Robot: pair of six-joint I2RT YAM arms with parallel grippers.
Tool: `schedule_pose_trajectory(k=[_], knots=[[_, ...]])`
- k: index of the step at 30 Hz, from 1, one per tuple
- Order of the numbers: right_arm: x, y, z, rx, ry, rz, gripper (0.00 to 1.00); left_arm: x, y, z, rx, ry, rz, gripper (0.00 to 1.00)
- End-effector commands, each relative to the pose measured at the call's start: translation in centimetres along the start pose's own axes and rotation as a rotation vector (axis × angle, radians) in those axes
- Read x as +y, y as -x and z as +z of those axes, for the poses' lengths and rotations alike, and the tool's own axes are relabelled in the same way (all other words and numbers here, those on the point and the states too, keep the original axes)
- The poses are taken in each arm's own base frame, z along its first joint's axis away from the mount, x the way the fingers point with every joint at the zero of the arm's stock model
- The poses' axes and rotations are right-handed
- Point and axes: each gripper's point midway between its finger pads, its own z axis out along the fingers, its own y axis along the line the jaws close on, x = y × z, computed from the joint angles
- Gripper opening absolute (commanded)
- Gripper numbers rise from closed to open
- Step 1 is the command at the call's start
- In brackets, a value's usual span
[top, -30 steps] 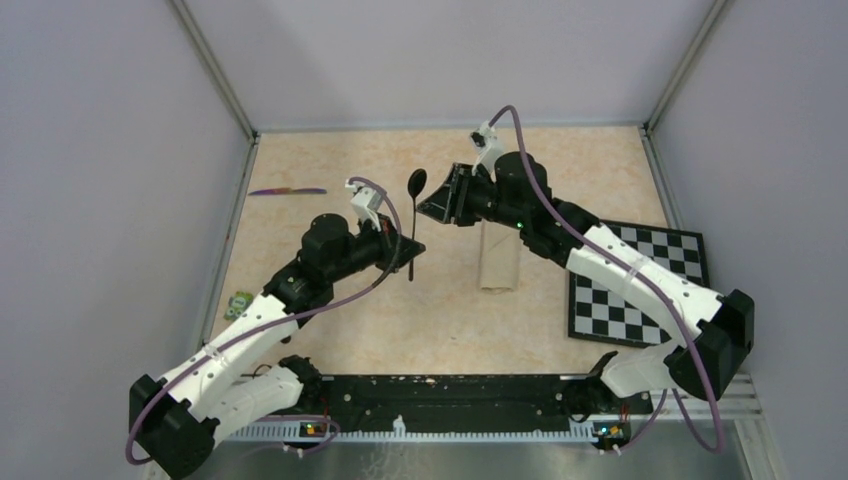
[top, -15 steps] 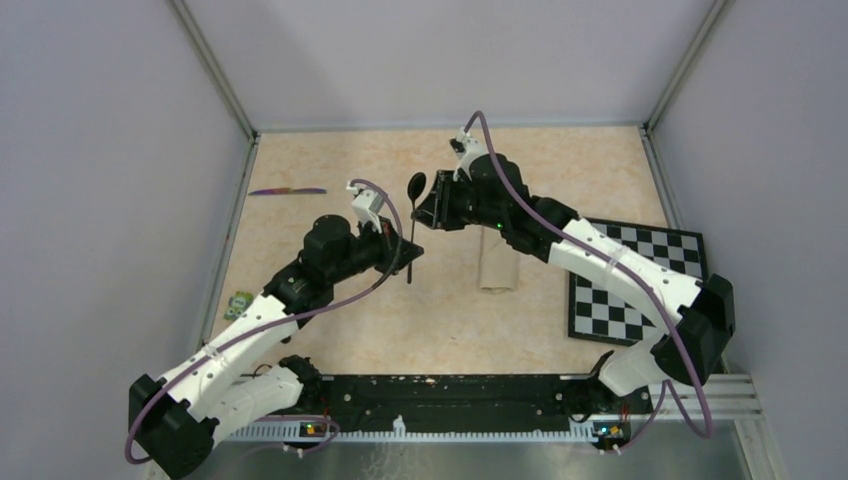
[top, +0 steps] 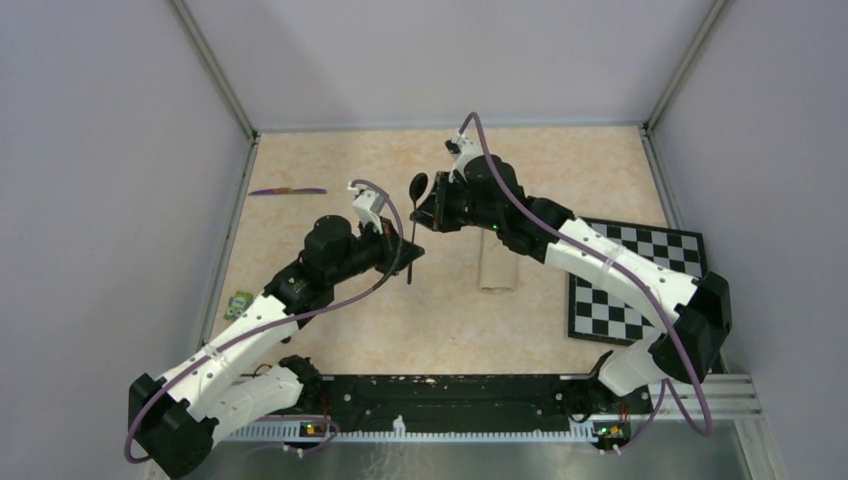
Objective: Fold the napkin into a case and place the utensils inside
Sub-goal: Pass from the left arm to the right, then insert the spoon into the folded napkin.
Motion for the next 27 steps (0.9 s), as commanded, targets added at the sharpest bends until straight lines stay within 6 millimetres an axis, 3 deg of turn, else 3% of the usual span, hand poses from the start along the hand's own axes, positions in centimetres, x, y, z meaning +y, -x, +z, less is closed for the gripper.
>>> schedule_pose_trajectory(k=[1, 2, 4, 6, 8, 11, 13, 16, 20, 27], knots=[[0.4, 2.0, 0.1, -0.061, 0.004, 0.003, 0.00, -1.6, 2.6, -0.3, -0.083, -0.043, 0.035, 0.04], [0.1, 2.2, 0.1, -0.066, 0.013, 0.017, 0.00, -1.4, 2.5, -0.2, -0.081, -0.031, 0.023, 0.17], [-1.1, 3.0, 0.1, -0.080, 0.011, 0.033, 0.00, -0.6, 2.1, 0.2, -0.071, 0.009, -0.015, 0.52], [-3.6, 3.9, -0.1, -0.090, -0.037, 0.037, 0.00, 0.2, 1.5, 0.7, -0.054, 0.047, -0.060, 0.69], [-7.1, 5.4, -0.4, -0.100, -0.108, 0.037, 0.00, 0.3, 0.8, 1.3, -0.031, 0.036, -0.091, 0.72], [-14.7, 7.5, -1.2, -0.094, -0.281, 0.047, 0.00, -0.2, -1.1, 2.9, 0.028, -0.036, -0.159, 0.67], [-19.3, 8.3, -1.3, -0.087, -0.379, 0.059, 0.00, -1.4, -3.0, 4.4, 0.086, -0.119, -0.202, 0.53], [-24.0, 9.7, -1.4, -0.092, -0.472, 0.050, 0.00, -3.2, -6.0, 7.0, 0.162, -0.180, -0.220, 0.36], [-27.7, 10.7, -0.5, -0.086, -0.545, 0.033, 0.00, -3.8, -8.5, 10.3, 0.207, -0.189, -0.245, 0.21], [-30.6, 9.2, 1.6, -0.023, -0.591, 0.036, 0.00, -3.2, -13.1, 14.9, 0.282, -0.171, -0.315, 0.10]])
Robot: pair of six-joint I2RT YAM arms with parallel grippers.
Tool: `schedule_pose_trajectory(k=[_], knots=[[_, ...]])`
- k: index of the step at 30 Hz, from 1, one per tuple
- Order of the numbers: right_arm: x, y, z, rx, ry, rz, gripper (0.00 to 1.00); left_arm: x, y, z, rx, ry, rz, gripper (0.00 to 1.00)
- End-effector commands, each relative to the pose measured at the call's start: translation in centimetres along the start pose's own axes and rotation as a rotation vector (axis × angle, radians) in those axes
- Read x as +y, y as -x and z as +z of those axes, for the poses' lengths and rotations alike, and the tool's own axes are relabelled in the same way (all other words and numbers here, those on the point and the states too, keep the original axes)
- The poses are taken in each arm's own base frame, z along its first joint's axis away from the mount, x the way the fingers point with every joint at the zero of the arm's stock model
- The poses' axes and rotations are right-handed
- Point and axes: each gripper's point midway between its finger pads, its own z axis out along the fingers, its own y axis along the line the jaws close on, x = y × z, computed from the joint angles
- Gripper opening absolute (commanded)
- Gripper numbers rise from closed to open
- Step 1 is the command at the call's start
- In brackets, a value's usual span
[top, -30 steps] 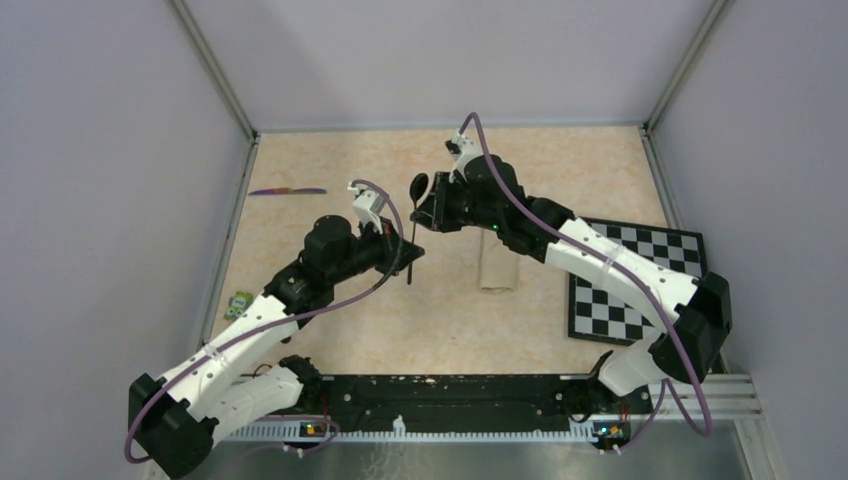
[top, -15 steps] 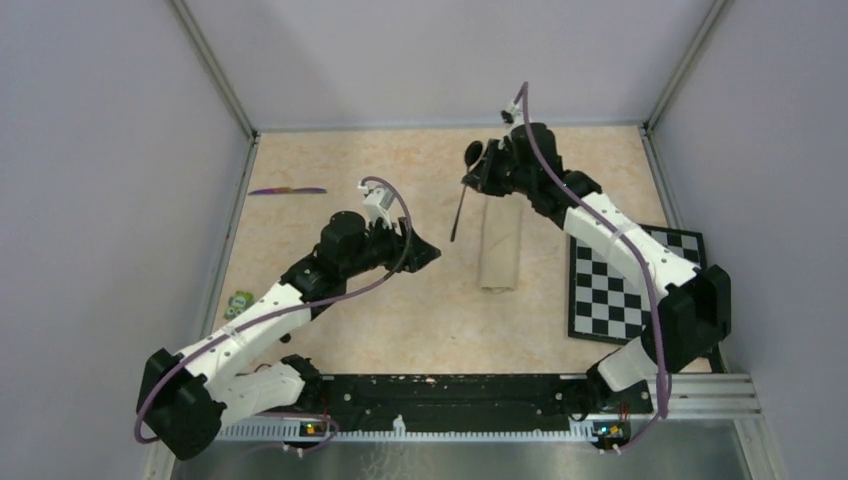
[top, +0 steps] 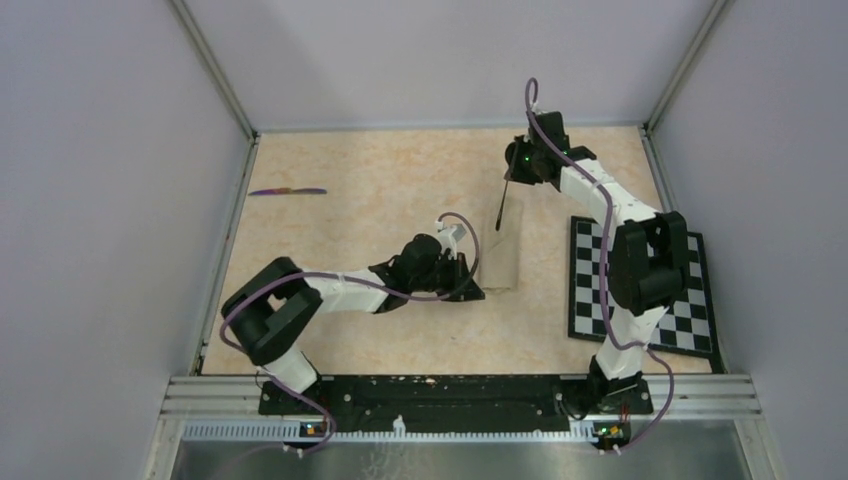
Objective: Fold the napkin into a case and place the utensils inside
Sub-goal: Insert the spoon into the folded napkin.
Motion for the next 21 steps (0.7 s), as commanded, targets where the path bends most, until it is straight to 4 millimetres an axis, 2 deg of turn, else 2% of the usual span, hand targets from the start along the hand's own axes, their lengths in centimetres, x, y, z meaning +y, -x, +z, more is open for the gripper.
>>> schedule_pose_trajectory(k=[1, 6, 12, 21], knots=[[0.4, 1.8, 0.3, -0.048, -0.008, -0.043, 0.00, -2.6, 2.4, 2.7, -0.077, -0.112, -0.009, 0.09], [-0.4, 0.8, 1.8, -0.021, -0.032, -0.050, 0.00, -0.9, 1.4, 4.7, -0.042, -0.074, -0.040, 0.08], [-0.9, -0.7, 3.0, 0.016, -0.036, -0.044, 0.00, 0.8, 0.7, 6.0, -0.025, -0.035, -0.074, 0.07], [-0.7, -3.2, 2.9, 0.091, -0.023, -0.028, 0.00, 2.4, 0.2, 7.0, -0.021, 0.002, -0.092, 0.07]])
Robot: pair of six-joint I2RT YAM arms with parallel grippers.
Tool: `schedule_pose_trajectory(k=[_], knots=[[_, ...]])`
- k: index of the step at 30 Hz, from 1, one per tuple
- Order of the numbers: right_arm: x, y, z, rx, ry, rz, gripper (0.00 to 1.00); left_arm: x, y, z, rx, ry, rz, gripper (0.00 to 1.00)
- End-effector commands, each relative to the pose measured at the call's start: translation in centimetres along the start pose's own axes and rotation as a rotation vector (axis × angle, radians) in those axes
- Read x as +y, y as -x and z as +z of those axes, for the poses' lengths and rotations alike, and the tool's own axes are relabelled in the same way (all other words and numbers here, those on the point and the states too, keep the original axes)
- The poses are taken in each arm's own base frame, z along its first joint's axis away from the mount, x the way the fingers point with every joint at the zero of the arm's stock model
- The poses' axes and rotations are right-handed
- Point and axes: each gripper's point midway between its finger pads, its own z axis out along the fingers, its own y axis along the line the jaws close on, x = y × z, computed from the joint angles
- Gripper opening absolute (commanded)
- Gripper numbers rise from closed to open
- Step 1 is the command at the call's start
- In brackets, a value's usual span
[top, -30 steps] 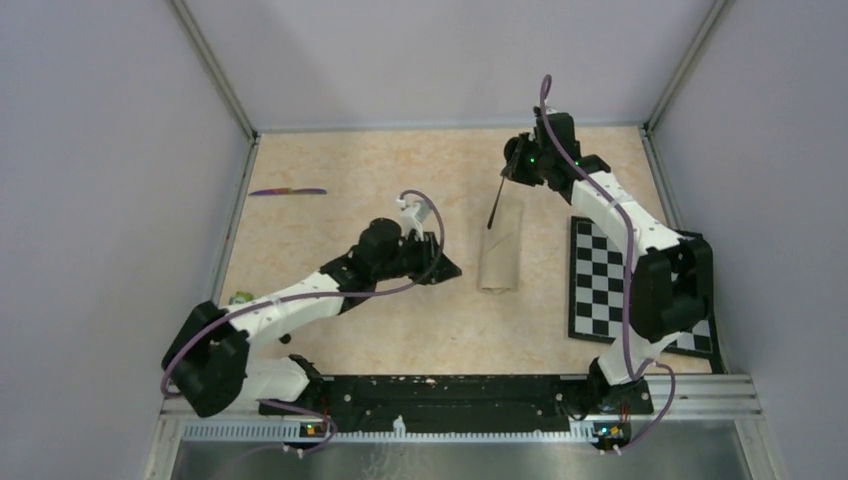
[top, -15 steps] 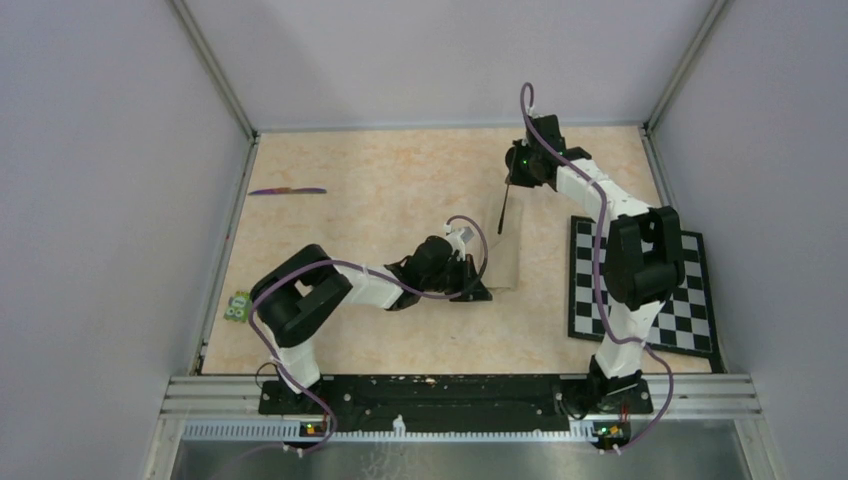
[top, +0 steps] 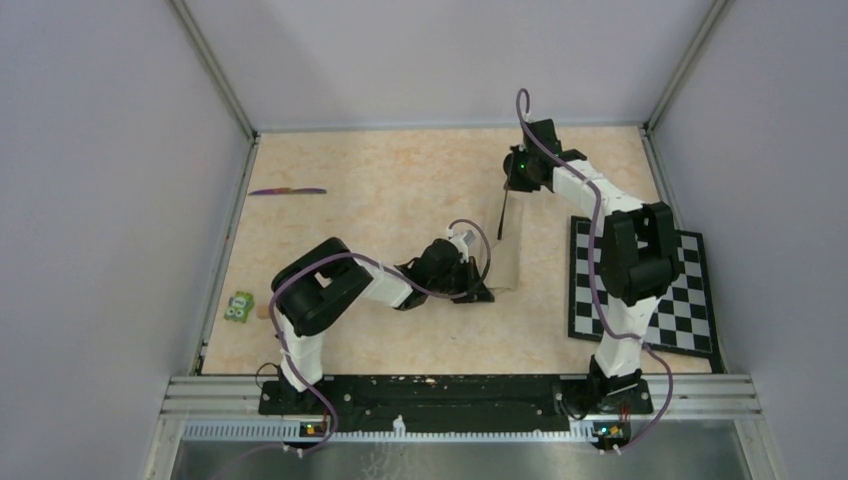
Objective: Fold the napkin into a case and place the utensils inside
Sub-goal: Insert the spoon into the folded napkin.
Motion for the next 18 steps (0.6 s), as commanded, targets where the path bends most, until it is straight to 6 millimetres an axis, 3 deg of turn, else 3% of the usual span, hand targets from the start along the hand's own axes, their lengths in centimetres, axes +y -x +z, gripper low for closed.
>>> schedule_pose_trajectory(k=[1, 18], knots=[[0.9, -0.9, -0.1, 0.020, 0.021, -0.004, 0.00, -1.3, 1.6, 0.9, -0.054, -0.040, 0.019, 0.07], [2.4, -5.7, -2.0, 0.142, 0.034, 0.012, 0.00, 0.1, 1.3, 1.4, -0.056, -0.007, 0.004, 0.06]])
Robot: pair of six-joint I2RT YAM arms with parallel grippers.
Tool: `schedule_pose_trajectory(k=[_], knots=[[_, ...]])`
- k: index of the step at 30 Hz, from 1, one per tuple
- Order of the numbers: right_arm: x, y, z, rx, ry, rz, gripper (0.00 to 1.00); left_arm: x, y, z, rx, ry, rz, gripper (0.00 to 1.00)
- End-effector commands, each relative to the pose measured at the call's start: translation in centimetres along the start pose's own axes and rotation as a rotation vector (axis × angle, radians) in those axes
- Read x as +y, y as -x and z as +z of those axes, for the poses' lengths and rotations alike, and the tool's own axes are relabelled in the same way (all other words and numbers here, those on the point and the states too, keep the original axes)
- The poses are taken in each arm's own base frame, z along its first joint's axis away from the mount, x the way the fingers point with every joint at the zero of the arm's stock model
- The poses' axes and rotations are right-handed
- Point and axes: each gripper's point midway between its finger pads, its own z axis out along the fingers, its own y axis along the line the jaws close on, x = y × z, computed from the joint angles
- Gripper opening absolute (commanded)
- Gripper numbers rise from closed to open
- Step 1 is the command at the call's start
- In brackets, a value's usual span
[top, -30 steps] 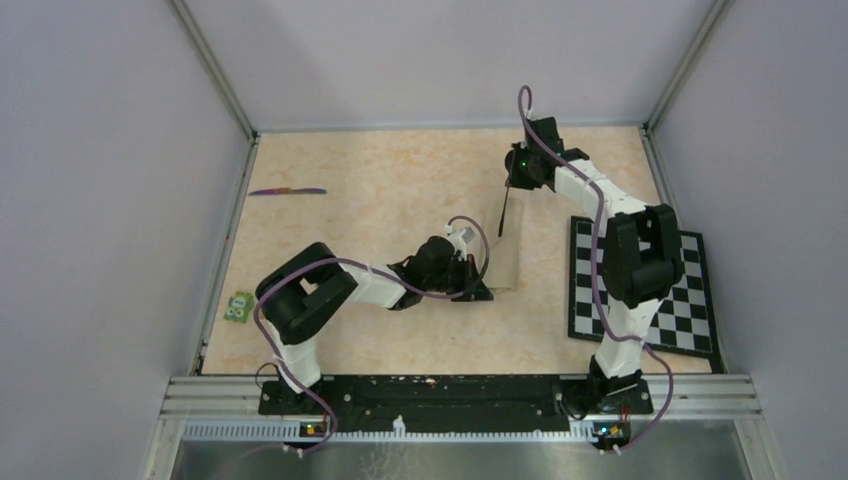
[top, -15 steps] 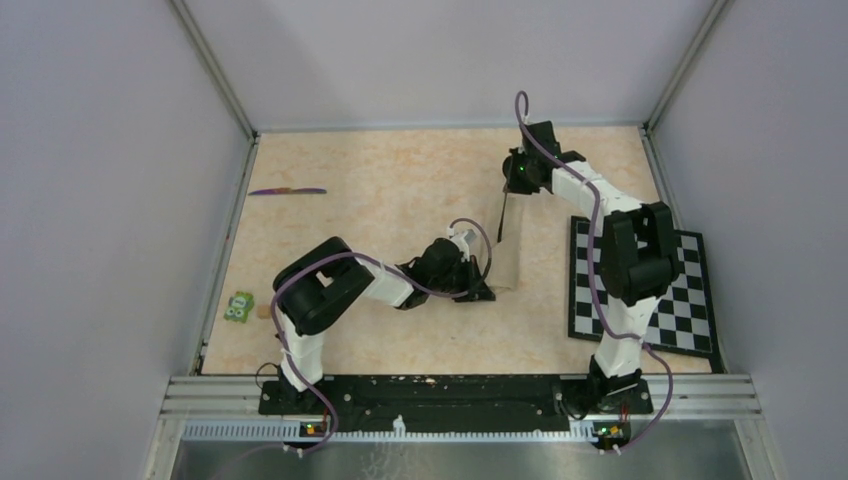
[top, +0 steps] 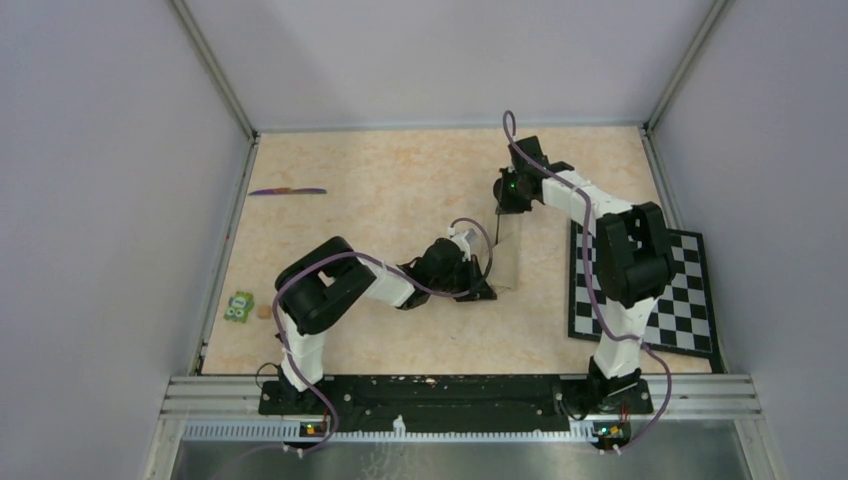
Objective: Fold the napkin into a case and place the utensils inside
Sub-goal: Insert the spoon into the folded napkin.
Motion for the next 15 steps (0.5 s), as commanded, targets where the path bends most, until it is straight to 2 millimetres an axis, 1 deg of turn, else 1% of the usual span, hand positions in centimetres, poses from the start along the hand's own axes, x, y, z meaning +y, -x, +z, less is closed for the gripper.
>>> schedule_pose_trajectory(k=[1, 8, 15], knots=[[1.4, -0.4, -2.5, 0.007, 0.031, 0.016, 0.00, 0.0, 0.8, 0.8, -0.038, -0.005, 0.012, 0.06], [1.5, -1.9, -3.0, 0.035, 0.028, 0.028, 0.00, 0.0, 0.7, 0.8, -0.038, -0.005, 0.012, 0.06], [1.6, -3.5, -2.4, 0.069, 0.037, 0.039, 0.00, 0.0, 0.8, 0.7, -0.040, -0.007, 0.013, 0.06]])
